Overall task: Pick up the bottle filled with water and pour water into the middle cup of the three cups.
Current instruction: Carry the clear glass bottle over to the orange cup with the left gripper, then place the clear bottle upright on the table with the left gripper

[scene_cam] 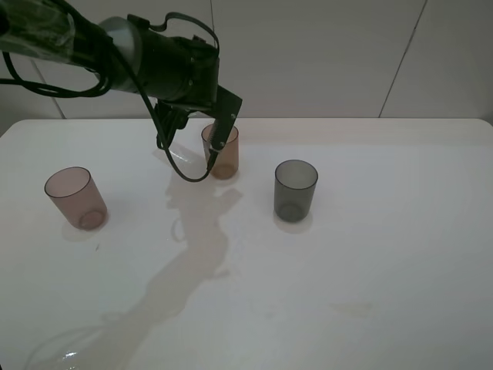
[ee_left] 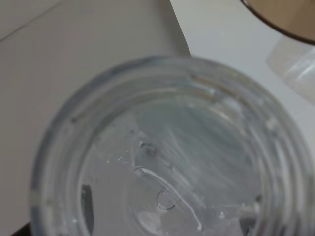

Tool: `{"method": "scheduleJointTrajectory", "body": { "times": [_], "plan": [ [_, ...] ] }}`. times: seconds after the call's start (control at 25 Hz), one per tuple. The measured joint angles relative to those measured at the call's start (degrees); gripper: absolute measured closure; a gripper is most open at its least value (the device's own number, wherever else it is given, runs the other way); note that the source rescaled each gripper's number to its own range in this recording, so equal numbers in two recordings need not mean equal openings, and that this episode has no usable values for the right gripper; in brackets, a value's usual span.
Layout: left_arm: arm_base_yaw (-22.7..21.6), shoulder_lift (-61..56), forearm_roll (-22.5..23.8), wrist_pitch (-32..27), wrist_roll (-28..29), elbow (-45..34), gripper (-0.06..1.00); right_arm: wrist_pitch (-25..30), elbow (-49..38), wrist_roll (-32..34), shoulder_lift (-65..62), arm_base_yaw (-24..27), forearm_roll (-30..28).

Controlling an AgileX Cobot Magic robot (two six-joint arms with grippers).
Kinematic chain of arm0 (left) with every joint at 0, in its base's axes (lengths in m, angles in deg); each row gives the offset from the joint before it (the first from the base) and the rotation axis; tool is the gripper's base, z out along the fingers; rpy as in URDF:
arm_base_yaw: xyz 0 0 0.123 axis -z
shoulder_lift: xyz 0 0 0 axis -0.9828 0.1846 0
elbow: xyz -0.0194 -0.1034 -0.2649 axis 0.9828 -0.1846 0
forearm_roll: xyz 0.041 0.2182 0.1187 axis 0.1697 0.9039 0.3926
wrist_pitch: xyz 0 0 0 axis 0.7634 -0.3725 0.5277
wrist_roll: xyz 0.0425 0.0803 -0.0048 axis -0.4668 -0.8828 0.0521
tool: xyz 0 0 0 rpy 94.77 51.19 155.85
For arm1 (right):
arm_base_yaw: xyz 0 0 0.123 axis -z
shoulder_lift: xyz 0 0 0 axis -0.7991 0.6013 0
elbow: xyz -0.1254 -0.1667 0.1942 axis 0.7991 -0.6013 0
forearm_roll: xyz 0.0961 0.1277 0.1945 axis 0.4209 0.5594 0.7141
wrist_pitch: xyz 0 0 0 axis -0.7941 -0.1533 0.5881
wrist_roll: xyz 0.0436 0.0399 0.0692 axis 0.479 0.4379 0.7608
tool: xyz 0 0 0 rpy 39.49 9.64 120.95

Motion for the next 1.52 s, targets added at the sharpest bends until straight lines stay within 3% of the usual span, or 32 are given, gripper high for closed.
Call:
{"method": "scheduleJointTrajectory", "body": {
  "times": [0.84, 1.32, 1.52],
  "plan": [
    [0.53, 0.0, 4.04, -0.45, -1.65, 0.05, 0.94, 0.0, 0.0, 0.0, 0.0, 0.0, 0.0],
    [0.78, 0.0, 12.37, -2.2, -1.7, 0.05, 0.94, 0.0, 0.0, 0.0, 0.0, 0.0, 0.0],
    [1.54, 0.0, 13.56, -2.43, -1.7, 0.05, 0.94, 0.0, 0.0, 0.0, 0.0, 0.0, 0.0]
  ]
}}
